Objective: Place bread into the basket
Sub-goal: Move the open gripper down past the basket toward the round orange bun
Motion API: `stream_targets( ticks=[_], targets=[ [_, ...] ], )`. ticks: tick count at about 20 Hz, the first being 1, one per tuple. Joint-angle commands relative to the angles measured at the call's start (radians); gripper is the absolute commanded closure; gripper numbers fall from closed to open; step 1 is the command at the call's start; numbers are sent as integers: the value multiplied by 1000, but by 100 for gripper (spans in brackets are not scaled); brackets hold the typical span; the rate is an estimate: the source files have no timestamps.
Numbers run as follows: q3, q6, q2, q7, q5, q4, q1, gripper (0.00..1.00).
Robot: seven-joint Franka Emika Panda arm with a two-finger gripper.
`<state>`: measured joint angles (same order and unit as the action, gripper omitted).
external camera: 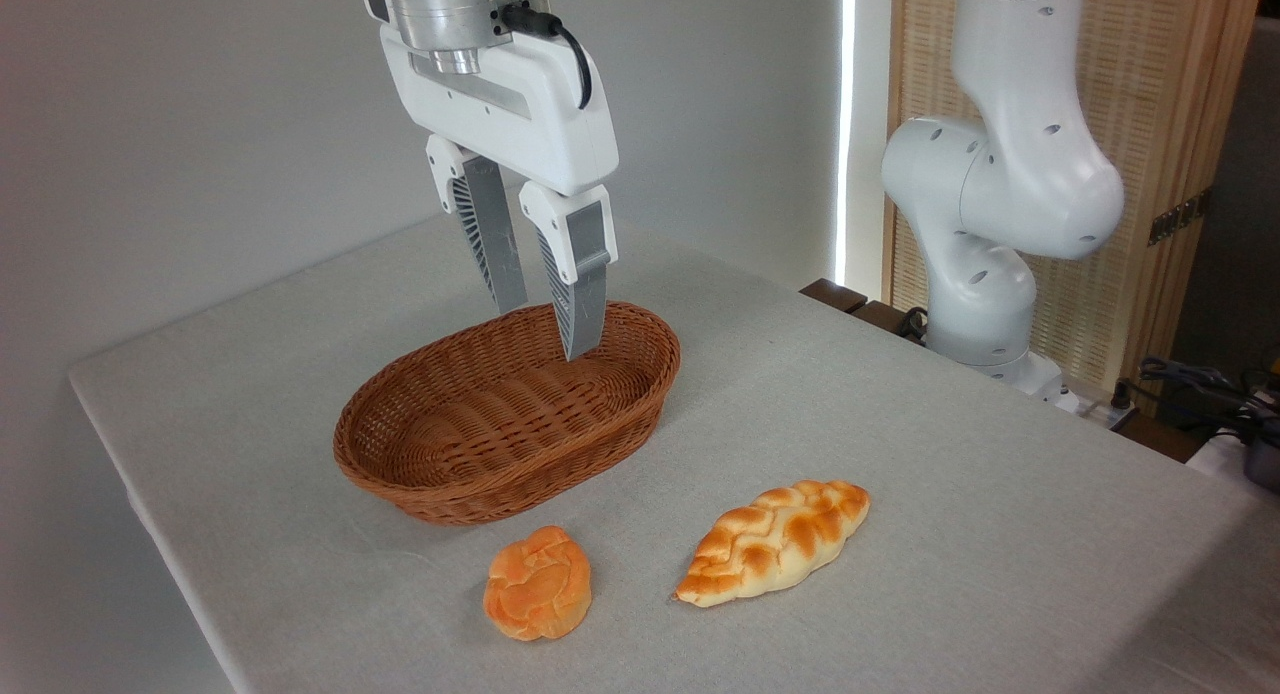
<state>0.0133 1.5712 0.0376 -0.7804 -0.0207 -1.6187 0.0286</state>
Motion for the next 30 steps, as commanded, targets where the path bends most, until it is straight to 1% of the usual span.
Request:
stream_targets(
  ticks=[1, 9, 14, 19, 20, 22, 23, 26, 30],
  targets=[
    [16, -8, 16, 9, -11, -13, 8, 0],
    [16, -7, 15, 9, -10, -15, 8, 0],
    [11, 44, 18, 7, -10, -49, 8, 0],
    [2, 157, 18, 4, 4, -130, 14, 0],
    [-3, 185, 18, 4, 18, -157, 16, 0],
    [-18, 281, 18, 3, 71, -210, 17, 0],
    [-18, 332, 15, 1, 88, -230, 17, 0],
    [-18, 438, 5, 0, 94, -285, 16, 0],
    [-16, 538, -4, 1, 104, -375, 16, 0]
  ],
)
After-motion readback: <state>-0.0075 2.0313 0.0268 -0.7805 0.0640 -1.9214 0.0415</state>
